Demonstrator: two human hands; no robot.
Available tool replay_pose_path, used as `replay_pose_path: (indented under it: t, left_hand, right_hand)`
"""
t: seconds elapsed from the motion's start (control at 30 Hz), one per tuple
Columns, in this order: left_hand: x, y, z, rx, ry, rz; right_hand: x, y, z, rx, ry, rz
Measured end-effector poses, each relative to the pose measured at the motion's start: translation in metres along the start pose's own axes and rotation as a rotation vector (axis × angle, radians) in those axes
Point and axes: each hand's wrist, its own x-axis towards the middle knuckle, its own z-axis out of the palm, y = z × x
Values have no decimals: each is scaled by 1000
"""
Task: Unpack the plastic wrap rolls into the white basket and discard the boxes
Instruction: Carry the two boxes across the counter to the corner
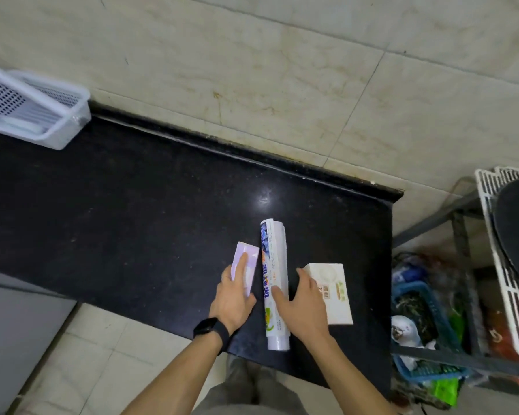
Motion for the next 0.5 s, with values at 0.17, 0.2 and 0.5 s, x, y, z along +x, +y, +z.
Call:
replay_pose_path:
  t: [0.17, 0.2, 0.5]
  left_hand:
    - [-9, -15, 0, 6, 24, -56]
    - [-11, -19, -1, 17, 28, -67]
    - [-27, -35, -5, 57, 51, -147]
  right_hand:
    - [18, -9, 32, -97, -196, 182]
    - [20, -9, 37, -116, -178, 192]
    - [17, 11, 62, 76, -87, 227]
